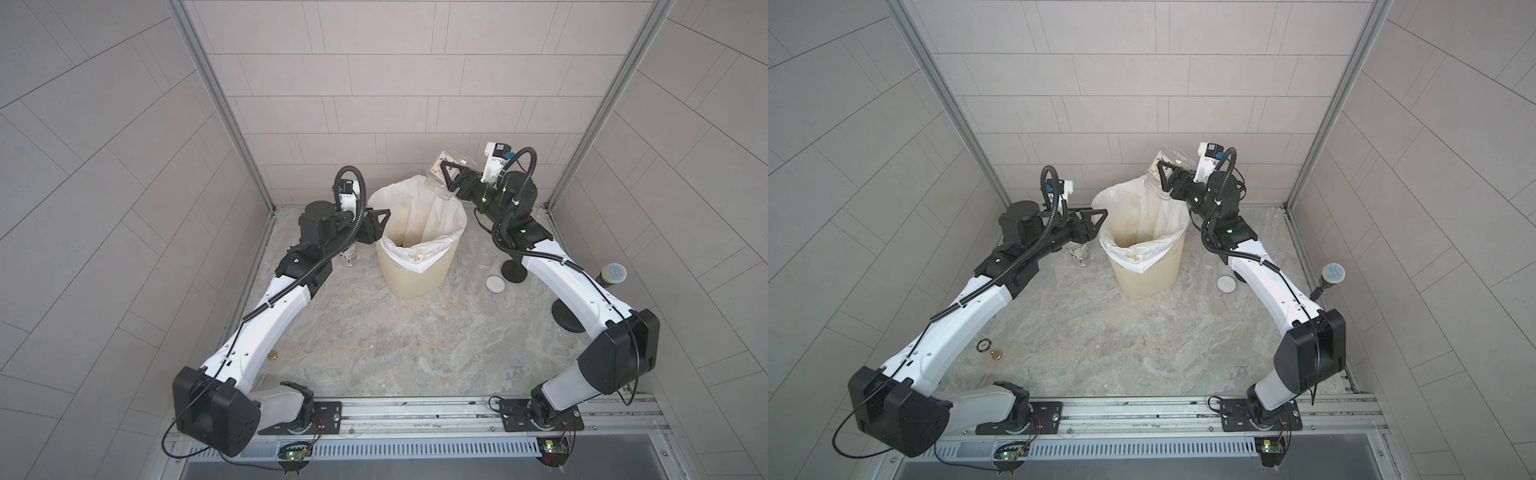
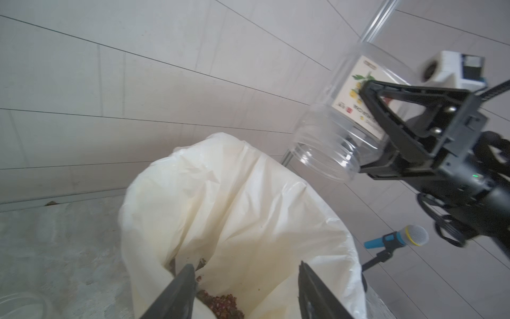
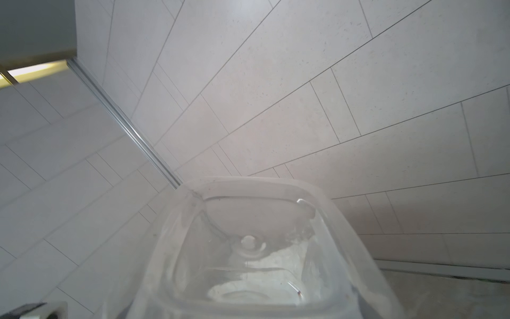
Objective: Empty the moldy dried flower tea in the jars
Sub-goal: Pour the moldy dried flower tea into the trash bin, then place the jar at the center of the board.
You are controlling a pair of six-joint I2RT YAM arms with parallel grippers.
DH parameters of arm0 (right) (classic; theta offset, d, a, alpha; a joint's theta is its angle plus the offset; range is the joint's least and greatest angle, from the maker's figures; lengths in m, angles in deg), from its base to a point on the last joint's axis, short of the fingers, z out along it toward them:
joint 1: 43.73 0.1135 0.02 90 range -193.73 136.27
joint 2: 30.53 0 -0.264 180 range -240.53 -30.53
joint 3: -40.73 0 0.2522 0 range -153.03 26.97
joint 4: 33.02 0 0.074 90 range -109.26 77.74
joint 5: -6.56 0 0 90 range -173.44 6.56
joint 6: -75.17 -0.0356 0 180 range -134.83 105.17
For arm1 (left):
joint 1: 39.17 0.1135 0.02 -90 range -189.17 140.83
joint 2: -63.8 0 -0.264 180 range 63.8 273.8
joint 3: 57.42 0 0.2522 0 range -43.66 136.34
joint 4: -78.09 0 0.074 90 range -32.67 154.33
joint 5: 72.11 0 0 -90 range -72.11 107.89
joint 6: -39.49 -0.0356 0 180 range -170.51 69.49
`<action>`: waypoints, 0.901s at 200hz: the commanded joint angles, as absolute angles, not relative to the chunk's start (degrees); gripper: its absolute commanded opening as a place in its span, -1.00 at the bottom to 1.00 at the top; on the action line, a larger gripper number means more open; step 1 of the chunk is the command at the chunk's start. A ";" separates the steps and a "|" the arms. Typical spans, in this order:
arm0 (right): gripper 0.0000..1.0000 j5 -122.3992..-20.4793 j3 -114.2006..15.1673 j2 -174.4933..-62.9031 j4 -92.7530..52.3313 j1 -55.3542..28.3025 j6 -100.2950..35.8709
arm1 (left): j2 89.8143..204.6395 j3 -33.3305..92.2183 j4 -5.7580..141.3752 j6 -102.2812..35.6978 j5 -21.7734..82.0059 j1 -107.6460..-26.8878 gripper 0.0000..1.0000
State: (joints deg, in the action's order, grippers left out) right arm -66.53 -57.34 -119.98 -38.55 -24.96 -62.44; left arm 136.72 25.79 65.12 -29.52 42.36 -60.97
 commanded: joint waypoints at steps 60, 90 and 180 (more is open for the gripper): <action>0.33 -63.28 -52.86 -121.16 -53.69 -24.77 -84.80 | 142.37 28.55 82.88 -14.01 48.76 -66.94 0.40; 0.33 -63.17 -52.52 -120.59 -53.39 -23.97 -83.52 | 145.18 28.72 88.57 -9.31 48.36 -66.95 0.44; 0.33 -62.02 -53.79 -120.01 -50.54 -22.53 -79.58 | 150.59 30.32 98.56 -3.58 47.94 -68.35 0.35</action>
State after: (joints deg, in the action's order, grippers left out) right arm -63.06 -52.51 -122.39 -49.30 -23.11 -79.97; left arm 149.33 28.43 92.86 -4.78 47.60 -67.81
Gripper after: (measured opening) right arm 0.770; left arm 0.682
